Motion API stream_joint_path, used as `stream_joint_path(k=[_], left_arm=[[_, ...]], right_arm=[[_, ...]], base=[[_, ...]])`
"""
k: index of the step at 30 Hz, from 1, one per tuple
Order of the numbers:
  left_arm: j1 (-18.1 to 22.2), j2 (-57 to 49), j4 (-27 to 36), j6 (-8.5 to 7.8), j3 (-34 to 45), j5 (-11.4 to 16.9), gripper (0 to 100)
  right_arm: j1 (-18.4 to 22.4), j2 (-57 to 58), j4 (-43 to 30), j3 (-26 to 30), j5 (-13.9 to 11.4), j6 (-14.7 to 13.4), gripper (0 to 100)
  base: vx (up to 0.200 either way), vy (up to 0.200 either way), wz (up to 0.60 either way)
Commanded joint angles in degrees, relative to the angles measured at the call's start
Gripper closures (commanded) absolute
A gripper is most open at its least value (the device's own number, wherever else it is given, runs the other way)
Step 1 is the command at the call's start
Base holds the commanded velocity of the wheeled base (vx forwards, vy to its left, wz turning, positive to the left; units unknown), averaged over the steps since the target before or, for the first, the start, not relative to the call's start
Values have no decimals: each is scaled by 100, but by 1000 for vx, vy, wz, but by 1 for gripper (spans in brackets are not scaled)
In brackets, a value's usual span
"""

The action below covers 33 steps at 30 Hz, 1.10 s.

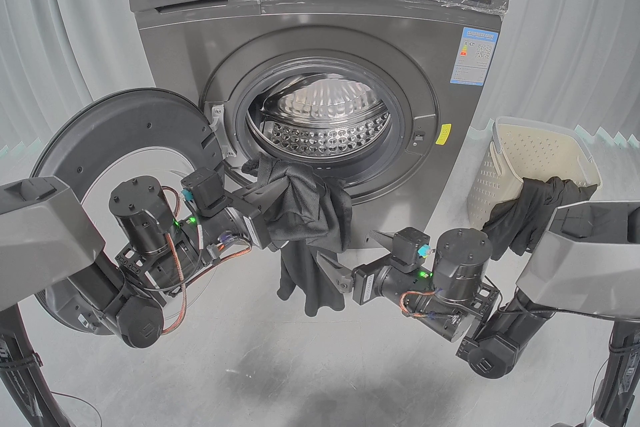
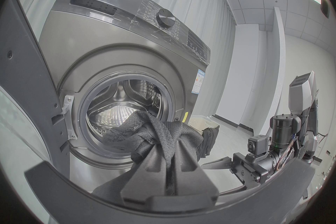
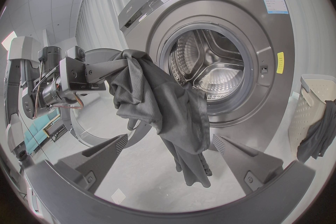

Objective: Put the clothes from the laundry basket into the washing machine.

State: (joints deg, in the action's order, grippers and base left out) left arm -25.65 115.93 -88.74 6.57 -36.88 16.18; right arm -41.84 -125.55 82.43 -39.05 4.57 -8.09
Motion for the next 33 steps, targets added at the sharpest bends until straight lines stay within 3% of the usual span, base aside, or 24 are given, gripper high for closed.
stream_joint_path(k=[1,16,30,31,33], left_arm=[[-10,8,-3,2,-4,-1,100],[-19,8,-3,2,-4,-1,100],[-19,26,-3,2,-4,-1,100],[-28,26,-3,2,-4,-1,100],[-19,26,-3,2,5,-1,100]], right_arm=[[-26,-251,-8,-402,0,80,0],[0,-919,-78,-1342,9,159,0],[88,-936,-78,-1659,53,141,0],[88,-936,-78,-1659,53,133,100],[79,-936,-78,-1668,53,133,100]], base=[[0,0,0],[0,0,0],[0,0,0],[0,0,0],[0,0,0]])
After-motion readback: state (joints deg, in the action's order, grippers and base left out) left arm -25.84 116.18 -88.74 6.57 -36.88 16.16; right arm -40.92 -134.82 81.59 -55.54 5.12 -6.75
